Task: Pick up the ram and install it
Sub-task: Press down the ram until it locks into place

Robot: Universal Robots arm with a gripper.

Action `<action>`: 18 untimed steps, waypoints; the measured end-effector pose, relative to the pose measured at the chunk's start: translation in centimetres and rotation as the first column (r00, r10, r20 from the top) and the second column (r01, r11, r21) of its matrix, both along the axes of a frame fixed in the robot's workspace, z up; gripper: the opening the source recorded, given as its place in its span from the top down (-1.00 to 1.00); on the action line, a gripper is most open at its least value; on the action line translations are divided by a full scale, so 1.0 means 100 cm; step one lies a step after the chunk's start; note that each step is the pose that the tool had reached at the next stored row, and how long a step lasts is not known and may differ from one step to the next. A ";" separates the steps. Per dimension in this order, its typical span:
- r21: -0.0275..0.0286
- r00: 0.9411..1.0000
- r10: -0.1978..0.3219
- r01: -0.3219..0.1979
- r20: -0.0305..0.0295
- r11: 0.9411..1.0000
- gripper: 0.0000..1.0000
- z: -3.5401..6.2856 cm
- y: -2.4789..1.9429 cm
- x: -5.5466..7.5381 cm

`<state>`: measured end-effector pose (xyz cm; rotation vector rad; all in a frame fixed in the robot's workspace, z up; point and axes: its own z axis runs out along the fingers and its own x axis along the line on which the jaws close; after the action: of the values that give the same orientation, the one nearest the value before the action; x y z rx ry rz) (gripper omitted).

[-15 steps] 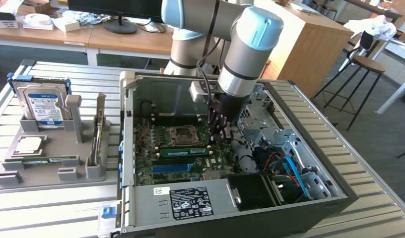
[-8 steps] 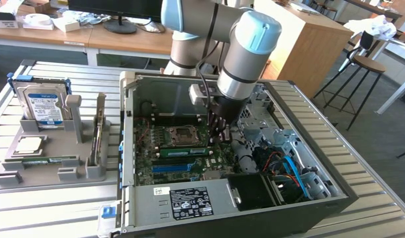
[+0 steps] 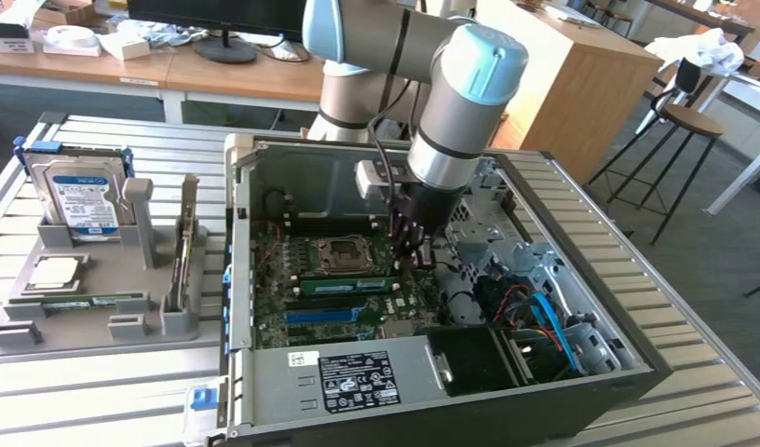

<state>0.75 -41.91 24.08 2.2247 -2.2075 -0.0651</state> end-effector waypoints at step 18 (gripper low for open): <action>0.000 1.000 -0.001 0.001 0.000 1.000 0.80 -0.0038 0.0036 0.001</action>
<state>0.86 -41.55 23.69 2.2240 -2.2082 -0.0651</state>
